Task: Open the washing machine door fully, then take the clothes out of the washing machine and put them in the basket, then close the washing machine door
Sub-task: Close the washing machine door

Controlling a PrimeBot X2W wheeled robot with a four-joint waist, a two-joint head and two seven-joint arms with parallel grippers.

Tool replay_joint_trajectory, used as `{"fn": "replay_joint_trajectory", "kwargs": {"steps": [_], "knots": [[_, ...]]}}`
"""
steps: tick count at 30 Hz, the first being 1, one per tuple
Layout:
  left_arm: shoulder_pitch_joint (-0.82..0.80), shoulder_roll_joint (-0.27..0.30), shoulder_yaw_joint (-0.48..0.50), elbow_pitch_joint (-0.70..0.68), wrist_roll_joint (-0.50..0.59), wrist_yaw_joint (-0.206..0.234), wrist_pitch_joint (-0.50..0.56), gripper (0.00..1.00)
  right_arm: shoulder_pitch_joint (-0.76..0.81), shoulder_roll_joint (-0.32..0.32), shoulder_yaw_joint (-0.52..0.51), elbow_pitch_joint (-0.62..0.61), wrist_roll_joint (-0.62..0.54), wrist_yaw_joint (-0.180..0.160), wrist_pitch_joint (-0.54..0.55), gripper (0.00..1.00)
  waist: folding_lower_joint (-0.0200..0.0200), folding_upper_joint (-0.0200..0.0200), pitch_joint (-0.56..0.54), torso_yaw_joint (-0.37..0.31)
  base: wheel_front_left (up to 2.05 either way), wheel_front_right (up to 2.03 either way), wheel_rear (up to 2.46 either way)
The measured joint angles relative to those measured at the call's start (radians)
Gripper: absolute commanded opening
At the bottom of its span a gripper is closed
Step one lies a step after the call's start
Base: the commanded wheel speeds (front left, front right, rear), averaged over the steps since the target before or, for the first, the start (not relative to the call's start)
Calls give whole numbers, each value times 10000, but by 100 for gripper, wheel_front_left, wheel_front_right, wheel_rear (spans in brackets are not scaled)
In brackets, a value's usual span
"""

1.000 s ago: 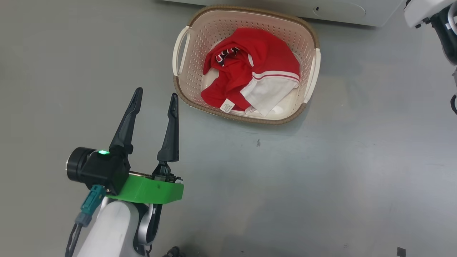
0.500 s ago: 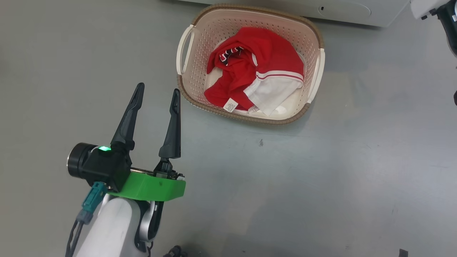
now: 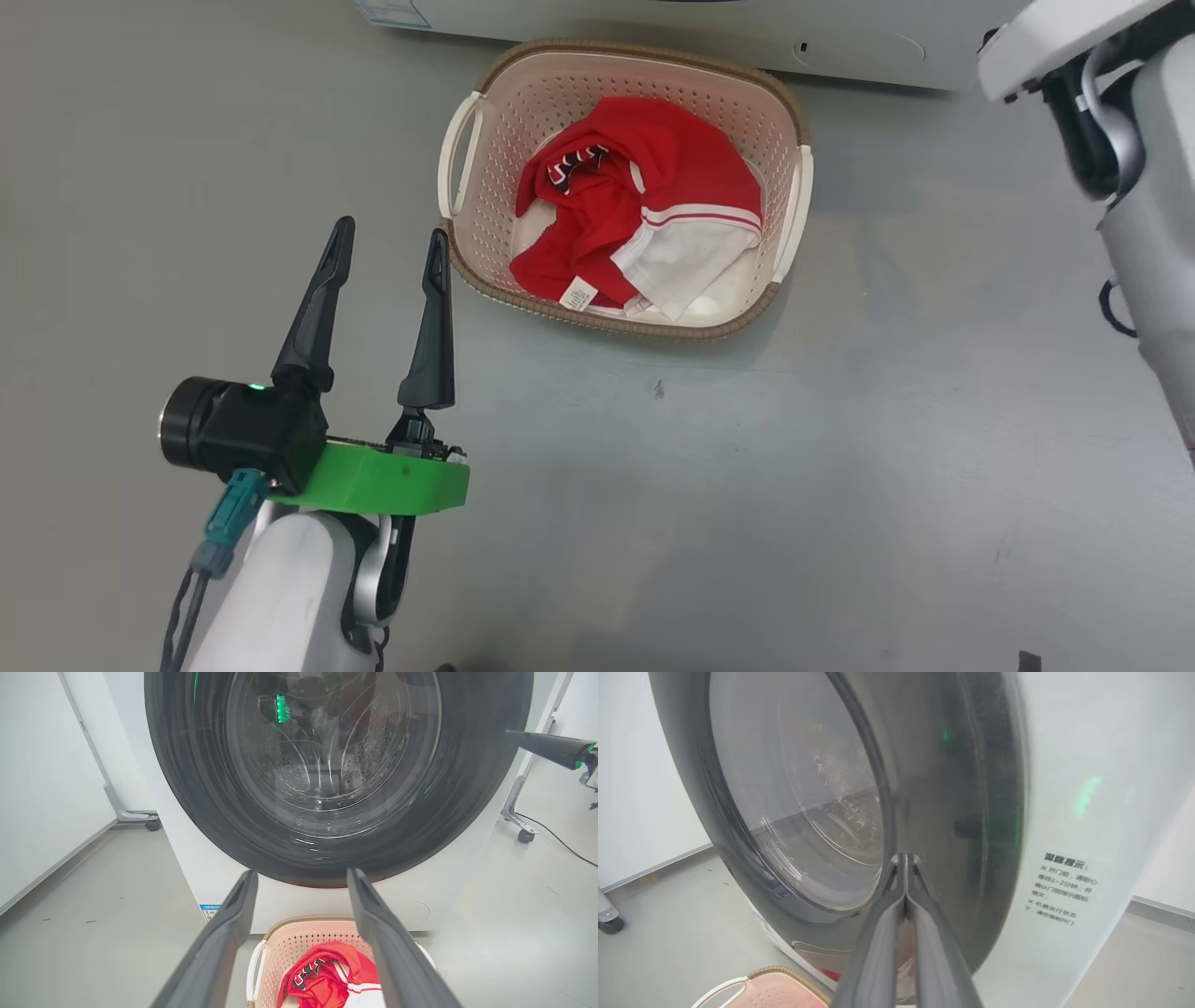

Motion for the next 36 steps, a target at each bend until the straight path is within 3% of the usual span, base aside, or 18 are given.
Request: {"fn": "replay_joint_trajectory", "kwargs": {"steps": [12, 13, 14, 15, 16, 20, 36], "knots": [[14, 0, 291, 226, 188, 13, 0, 100, 1795, 291, -174, -794, 370, 0, -245, 0, 0, 0, -581, -566, 0, 0, 0], [21, 2, 309, 257, 190, 13, -2, 100, 1977, 286, -263, -848, 391, 0, -245, 14, 0, 0, -638, -617, 0, 0, 0], [28, 0, 314, 293, 190, 13, 0, 100, 2173, 290, -364, -941, 410, 0, -245, 47, 0, 0, -694, -664, 0, 0, 0], [46, 0, 324, 334, 190, 13, -2, 100, 2384, 297, -485, -1126, 433, -4, -245, 87, 0, 0, -755, -712, 0, 0, 0], [60, 2, 328, 374, 190, 13, 0, 100, 2567, 311, -612, -1321, 435, -15, -245, 100, 0, 0, -815, -758, 0, 0, 0], [261, 2, 345, 546, 190, 13, 0, 100, 3440, 506, -1174, -2153, 445, -205, -245, 100, 0, 0, -1155, -979, 0, 0, 0], [1251, 12, 445, 1277, 188, -165, 0, 100, 6925, 1181, -1883, -3237, 155, -807, -244, 100, 0, 0, -2506, -1563, 0, 0, 0]]}}
